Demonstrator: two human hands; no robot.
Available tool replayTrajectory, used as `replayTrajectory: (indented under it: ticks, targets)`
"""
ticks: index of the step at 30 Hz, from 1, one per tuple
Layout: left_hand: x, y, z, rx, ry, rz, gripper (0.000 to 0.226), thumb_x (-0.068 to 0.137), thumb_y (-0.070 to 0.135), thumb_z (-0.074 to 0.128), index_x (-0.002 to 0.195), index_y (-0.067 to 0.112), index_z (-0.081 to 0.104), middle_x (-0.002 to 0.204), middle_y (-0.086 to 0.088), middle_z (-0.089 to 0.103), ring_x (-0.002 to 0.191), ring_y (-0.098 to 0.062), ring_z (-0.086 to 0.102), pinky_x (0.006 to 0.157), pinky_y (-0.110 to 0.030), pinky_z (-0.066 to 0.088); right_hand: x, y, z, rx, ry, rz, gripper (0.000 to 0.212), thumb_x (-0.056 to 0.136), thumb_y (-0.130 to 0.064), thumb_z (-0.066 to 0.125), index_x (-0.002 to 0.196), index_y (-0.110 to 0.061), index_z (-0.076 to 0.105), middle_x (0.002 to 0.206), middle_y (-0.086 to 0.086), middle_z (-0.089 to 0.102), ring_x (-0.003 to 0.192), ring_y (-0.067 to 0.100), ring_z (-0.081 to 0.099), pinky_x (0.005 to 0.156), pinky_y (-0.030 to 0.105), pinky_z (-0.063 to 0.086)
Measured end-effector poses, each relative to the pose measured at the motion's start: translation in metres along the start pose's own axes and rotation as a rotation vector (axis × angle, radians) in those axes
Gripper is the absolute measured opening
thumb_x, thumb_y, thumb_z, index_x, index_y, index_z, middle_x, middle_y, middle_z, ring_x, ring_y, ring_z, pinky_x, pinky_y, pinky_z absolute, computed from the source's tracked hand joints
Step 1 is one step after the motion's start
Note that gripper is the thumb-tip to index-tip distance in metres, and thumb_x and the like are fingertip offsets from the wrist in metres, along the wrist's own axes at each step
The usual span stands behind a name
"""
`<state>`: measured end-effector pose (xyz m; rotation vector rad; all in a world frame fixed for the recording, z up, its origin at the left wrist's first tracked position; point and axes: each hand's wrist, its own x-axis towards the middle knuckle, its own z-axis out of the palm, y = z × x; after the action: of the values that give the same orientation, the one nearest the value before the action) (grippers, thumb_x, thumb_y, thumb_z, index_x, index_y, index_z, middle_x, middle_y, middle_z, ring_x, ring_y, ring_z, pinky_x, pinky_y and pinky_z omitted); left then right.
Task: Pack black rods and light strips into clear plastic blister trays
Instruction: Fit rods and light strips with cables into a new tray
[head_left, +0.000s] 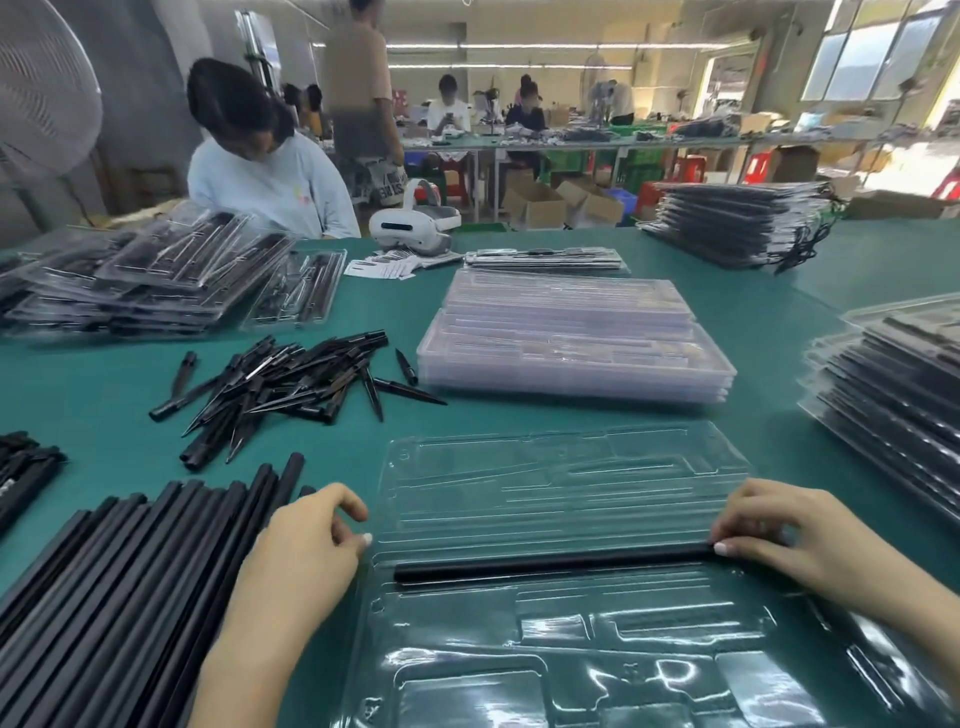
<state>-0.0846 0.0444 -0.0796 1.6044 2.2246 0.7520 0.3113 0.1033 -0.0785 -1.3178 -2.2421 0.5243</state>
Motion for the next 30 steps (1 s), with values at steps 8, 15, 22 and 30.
replayTrajectory:
  ticks: [8, 15, 22, 30]
  targets:
    - [0.003, -0.003, 0.008, 0.005, -0.061, -0.036, 0.016, 0.087, 0.028, 0.065, 0.085, 0.035, 0.051, 0.077, 0.007, 0.060, 0.069, -0.008, 0.060, 0.063, -0.029, 0.047, 0.001, -0.001, 0.001, 0.032, 0.020, 0.005, 0.025, 0.066, -0.008, 0.083, 0.062, -0.031, 0.073, 0.072, -0.010, 0.064, 0.061, 0.010, 0.055, 0.059, 0.016, 0.042]
    - [0.052, -0.016, -0.003, 0.041, 0.208, -0.138, 0.028, 0.085, 0.025, 0.068, 0.110, 0.014, 0.063, 0.112, -0.011, 0.056, 0.107, -0.029, 0.052, 0.094, -0.041, 0.041, 0.000, -0.001, 0.000, 0.032, 0.011, 0.033, 0.027, 0.067, -0.010, 0.084, 0.061, -0.033, 0.072, 0.071, -0.012, 0.063, 0.062, 0.007, 0.055, 0.060, 0.013, 0.041]
    - [0.105, -0.056, -0.026, 0.329, 0.150, -0.443, 0.053, 0.099, 0.036, 0.043, 0.138, 0.002, 0.034, 0.144, -0.022, 0.033, 0.133, -0.036, 0.030, 0.109, -0.049, 0.021, 0.000, 0.001, 0.000, 0.020, -0.019, 0.059, 0.024, 0.070, -0.020, 0.084, 0.067, -0.040, 0.072, 0.077, -0.010, 0.063, 0.065, 0.010, 0.059, 0.061, 0.019, 0.045]
    - [0.108, -0.088, -0.041, 0.532, 0.211, -0.339, 0.023, 0.093, 0.012, 0.051, 0.113, 0.001, 0.049, 0.119, -0.021, 0.054, 0.112, -0.037, 0.049, 0.093, -0.042, 0.038, -0.001, -0.001, 0.002, 0.024, -0.031, 0.085, 0.019, 0.074, -0.025, 0.081, 0.071, -0.042, 0.072, 0.081, -0.010, 0.062, 0.070, 0.011, 0.061, 0.065, 0.022, 0.047]
